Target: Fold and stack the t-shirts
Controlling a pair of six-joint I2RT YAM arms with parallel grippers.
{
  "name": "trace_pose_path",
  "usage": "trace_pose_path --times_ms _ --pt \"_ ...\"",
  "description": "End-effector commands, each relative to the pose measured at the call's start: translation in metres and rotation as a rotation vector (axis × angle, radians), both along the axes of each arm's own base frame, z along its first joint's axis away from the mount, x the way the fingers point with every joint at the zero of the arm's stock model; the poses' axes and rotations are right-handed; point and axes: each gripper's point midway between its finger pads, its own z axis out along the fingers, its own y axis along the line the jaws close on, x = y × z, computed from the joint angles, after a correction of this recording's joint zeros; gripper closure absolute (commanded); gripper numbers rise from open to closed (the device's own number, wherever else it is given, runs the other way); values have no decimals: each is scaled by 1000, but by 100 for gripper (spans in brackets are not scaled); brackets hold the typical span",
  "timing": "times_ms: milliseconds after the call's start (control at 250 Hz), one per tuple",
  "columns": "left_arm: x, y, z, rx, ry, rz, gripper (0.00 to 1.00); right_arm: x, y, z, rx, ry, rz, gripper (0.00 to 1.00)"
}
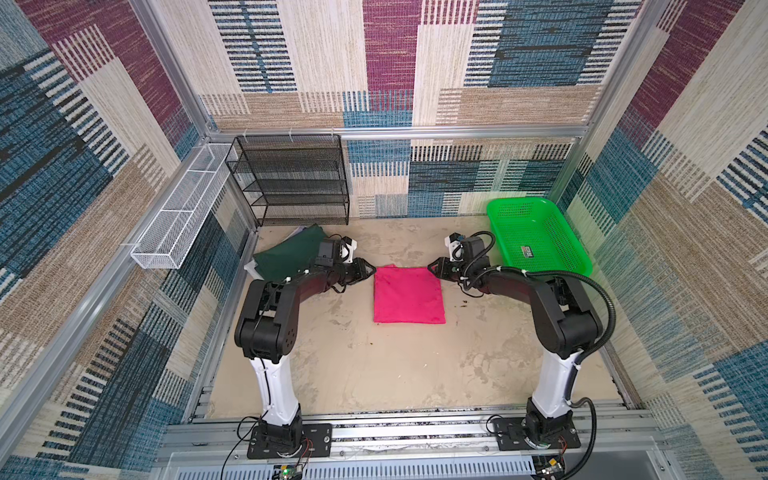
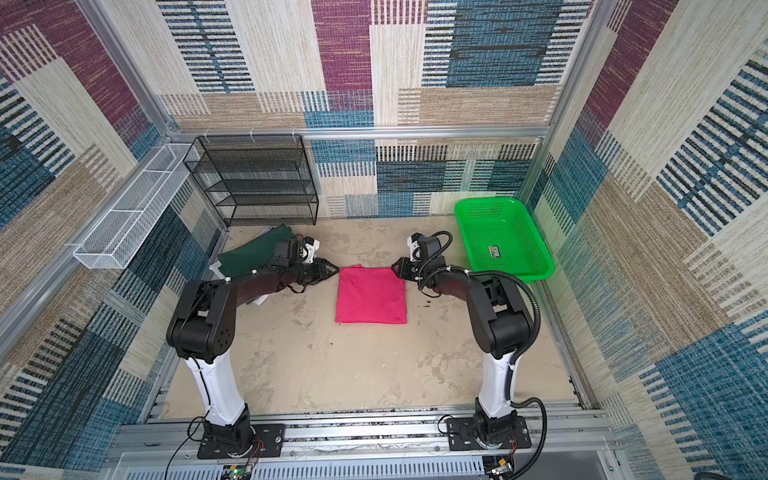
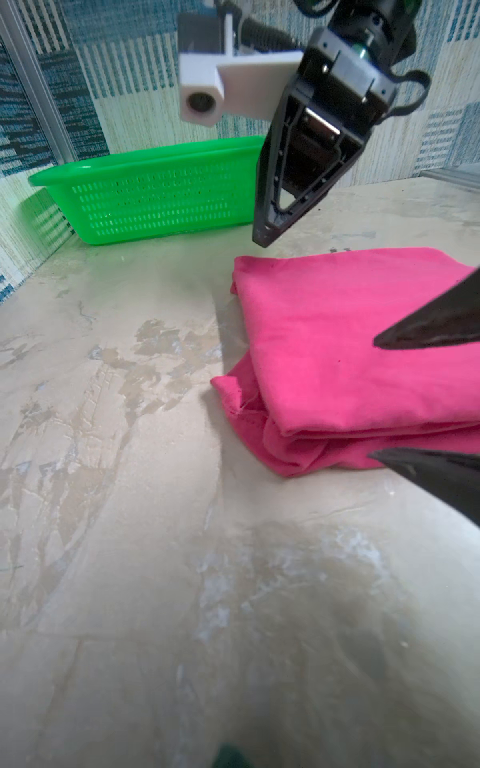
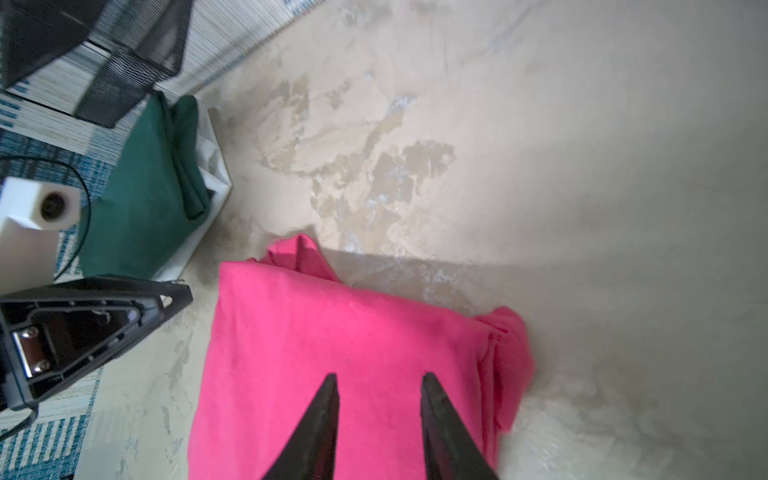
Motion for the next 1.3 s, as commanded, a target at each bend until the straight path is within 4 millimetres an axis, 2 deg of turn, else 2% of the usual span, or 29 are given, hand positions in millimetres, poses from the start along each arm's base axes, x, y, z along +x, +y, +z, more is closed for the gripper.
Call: trace_pose_path --times_ms 0,132,268,436,632,816,1024,1296 --pt "-26 9 -14 65 94 -16 53 -15 7 5 0 8 43 64" --pt "-48 13 -23 91 168 -35 48 -42 19 -1 13 54 84 65" --pt "-53 9 -27 63 185 -55 48 -63 17 -15 21 93 66 65" --pt "-51 4 -34 48 206 -72 47 -71 6 -40 -29 147 25 65" --pt "-47 -5 -46 25 244 -89 47 -77 3 -64 -59 206 27 66" --pt "-48 -13 -56 16 280 -103 48 -80 0 -66 -70 211 21 66" --pt "-50 -16 -63 4 299 -94 55 -78 2 -64 -73 208 30 66" --pt "-43 -35 -66 -16 306 -111 66 -71 3 -52 -72 179 27 66"
